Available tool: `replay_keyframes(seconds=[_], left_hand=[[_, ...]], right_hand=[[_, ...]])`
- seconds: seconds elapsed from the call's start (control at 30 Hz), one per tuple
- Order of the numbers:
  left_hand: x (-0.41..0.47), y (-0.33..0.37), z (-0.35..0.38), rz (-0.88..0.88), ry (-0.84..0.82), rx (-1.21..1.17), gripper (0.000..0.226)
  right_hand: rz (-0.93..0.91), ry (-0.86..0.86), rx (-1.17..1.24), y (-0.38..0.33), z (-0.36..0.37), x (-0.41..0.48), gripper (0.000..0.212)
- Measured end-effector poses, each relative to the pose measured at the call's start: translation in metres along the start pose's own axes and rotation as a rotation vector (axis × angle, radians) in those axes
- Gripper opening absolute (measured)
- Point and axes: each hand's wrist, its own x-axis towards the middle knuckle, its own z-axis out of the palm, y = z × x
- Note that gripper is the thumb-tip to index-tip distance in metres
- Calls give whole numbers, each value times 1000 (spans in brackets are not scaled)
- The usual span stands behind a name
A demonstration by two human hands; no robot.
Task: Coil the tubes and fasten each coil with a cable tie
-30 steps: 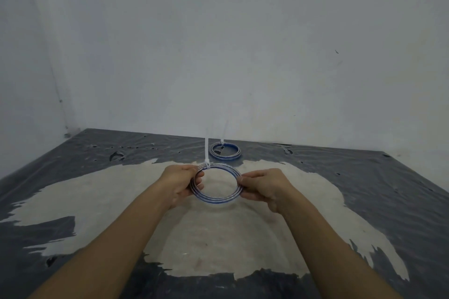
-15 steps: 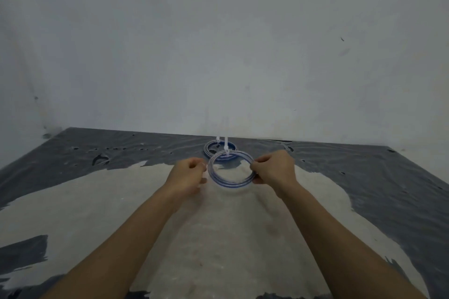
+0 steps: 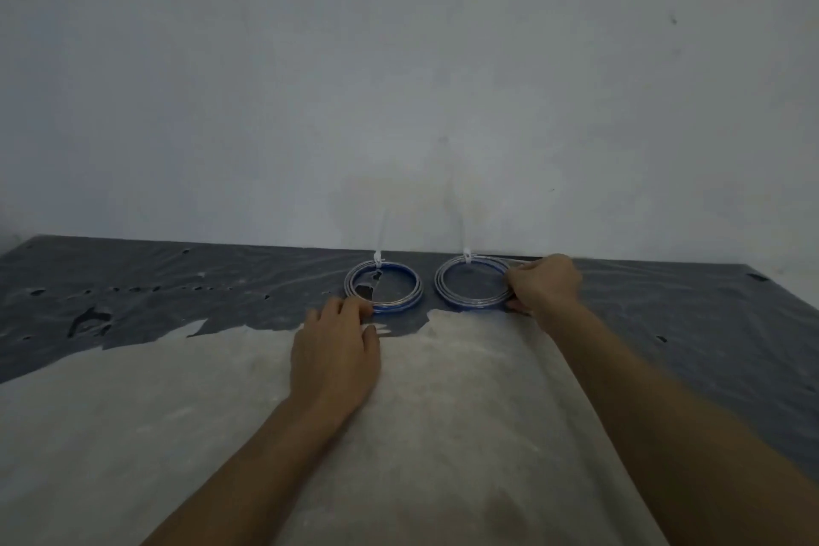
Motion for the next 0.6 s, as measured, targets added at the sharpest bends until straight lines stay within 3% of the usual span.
replay_keyframes(seconds=[0.27, 0.4, 0.6], left_hand=[[0, 1, 6, 41, 54, 118, 23], [0, 3, 4, 37, 50, 126, 24], [-3, -2, -6, 45, 8, -1, 19]], right_hand=[[-126, -74, -242, 0, 9, -11, 14], [-192, -69, -363, 6, 5, -14, 30], [-258, -109, -414, 2, -13, -44, 29]])
